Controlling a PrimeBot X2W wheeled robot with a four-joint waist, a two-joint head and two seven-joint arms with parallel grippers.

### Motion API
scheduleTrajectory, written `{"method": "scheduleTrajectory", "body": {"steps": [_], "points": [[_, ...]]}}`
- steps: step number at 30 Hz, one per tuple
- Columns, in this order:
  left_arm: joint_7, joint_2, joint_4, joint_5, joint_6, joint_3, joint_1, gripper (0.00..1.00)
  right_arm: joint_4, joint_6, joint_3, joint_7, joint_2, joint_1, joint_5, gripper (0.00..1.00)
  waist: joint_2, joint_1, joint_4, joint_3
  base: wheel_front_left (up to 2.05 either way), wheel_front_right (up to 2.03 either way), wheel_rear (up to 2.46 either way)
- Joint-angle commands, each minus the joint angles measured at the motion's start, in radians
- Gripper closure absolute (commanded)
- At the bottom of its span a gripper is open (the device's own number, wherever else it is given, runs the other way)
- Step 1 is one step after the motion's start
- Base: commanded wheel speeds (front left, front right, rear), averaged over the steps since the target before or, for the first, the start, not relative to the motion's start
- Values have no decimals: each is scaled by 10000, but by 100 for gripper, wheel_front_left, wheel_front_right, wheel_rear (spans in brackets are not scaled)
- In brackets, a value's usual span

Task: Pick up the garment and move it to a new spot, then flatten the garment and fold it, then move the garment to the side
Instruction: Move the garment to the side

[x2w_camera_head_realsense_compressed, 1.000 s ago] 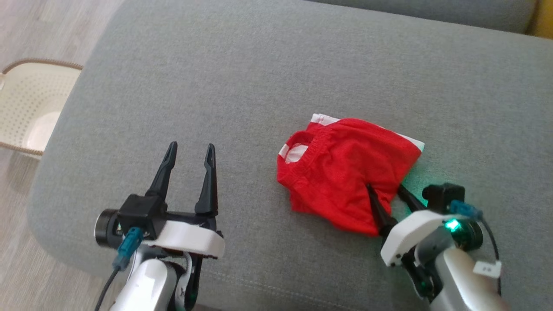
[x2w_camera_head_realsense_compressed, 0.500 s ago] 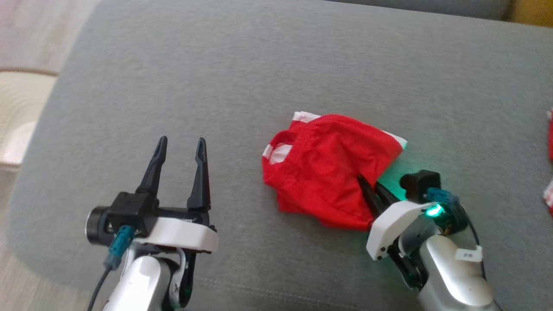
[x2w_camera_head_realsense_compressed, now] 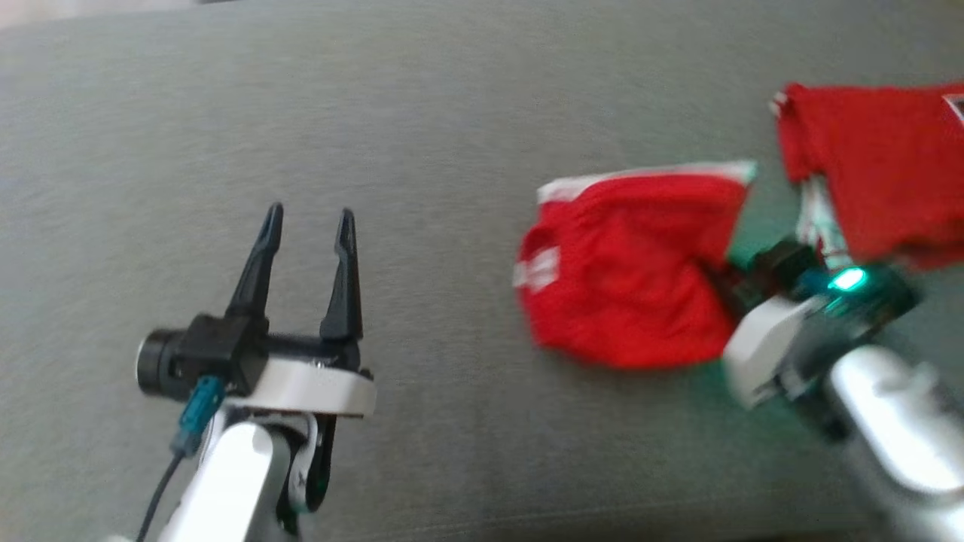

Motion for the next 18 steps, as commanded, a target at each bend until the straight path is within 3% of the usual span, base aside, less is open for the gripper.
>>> {"method": "scheduleTrajectory", "body": {"steps": [1, 2, 8, 13, 18], "points": [[-52, 96, -368, 92, -41, 304, -537, 0, -477, 65, 15, 73, -549, -547, 131, 100, 0, 0, -676, 485, 0, 0, 0], [-52, 96, -368, 92, -41, 304, -537, 0, -477, 65, 15, 73, -549, -547, 131, 100, 0, 0, -676, 485, 0, 0, 0], [-52, 81, -286, 194, -191, 150, -1030, 0, -515, 65, -88, 368, -2391, -2103, 547, 100, 0, 0, -999, 1109, 0, 0, 0], [-53, 30, -250, 274, -304, 38, -1424, 0, -46, 65, 543, 867, -4076, -3265, 935, 100, 0, 0, -857, 1606, 0, 0, 0], [-53, -7, -226, 327, -355, 51, -1675, 0, 894, 65, 518, 1262, -5133, -4102, 1014, 100, 0, 0, -564, 2000, 0, 0, 0]]}}
